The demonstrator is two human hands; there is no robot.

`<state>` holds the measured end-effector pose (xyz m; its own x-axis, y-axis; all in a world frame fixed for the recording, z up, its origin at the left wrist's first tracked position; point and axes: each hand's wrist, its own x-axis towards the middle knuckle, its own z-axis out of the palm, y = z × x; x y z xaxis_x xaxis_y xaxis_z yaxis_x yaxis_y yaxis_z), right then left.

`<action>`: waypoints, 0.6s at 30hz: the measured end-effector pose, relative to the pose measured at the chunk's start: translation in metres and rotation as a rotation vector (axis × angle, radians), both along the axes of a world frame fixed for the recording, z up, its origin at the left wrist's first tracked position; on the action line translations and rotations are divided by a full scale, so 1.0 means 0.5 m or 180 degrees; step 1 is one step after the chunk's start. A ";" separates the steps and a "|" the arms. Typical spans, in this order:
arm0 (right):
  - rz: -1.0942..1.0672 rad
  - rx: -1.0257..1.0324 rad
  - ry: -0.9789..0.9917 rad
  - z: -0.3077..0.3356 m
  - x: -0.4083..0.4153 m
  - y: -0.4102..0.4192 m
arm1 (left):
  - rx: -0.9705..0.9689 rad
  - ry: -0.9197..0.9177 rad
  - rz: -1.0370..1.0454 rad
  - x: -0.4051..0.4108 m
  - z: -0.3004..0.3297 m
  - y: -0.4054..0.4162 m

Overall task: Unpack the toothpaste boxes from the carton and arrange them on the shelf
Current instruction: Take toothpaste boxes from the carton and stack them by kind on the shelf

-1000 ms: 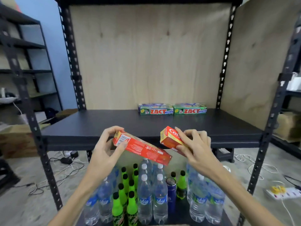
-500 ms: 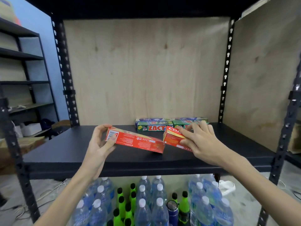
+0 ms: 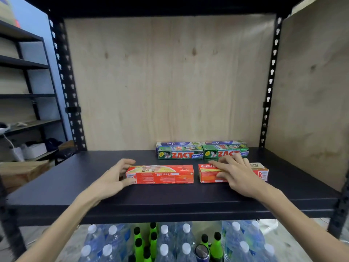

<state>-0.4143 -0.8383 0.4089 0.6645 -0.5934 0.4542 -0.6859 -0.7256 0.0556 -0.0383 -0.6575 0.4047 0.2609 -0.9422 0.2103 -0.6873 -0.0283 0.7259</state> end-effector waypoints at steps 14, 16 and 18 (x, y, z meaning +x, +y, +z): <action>0.0285 0.0502 -0.0837 -0.030 -0.008 -0.048 | -0.0143 0.0282 -0.0111 -0.032 0.007 -0.058; 0.0235 0.0533 -0.0973 -0.032 -0.012 -0.048 | -0.0275 0.0337 -0.0101 -0.035 0.007 -0.056; 0.0124 0.0598 -0.1126 -0.034 -0.017 -0.047 | -0.0344 0.0343 -0.0006 -0.038 0.006 -0.056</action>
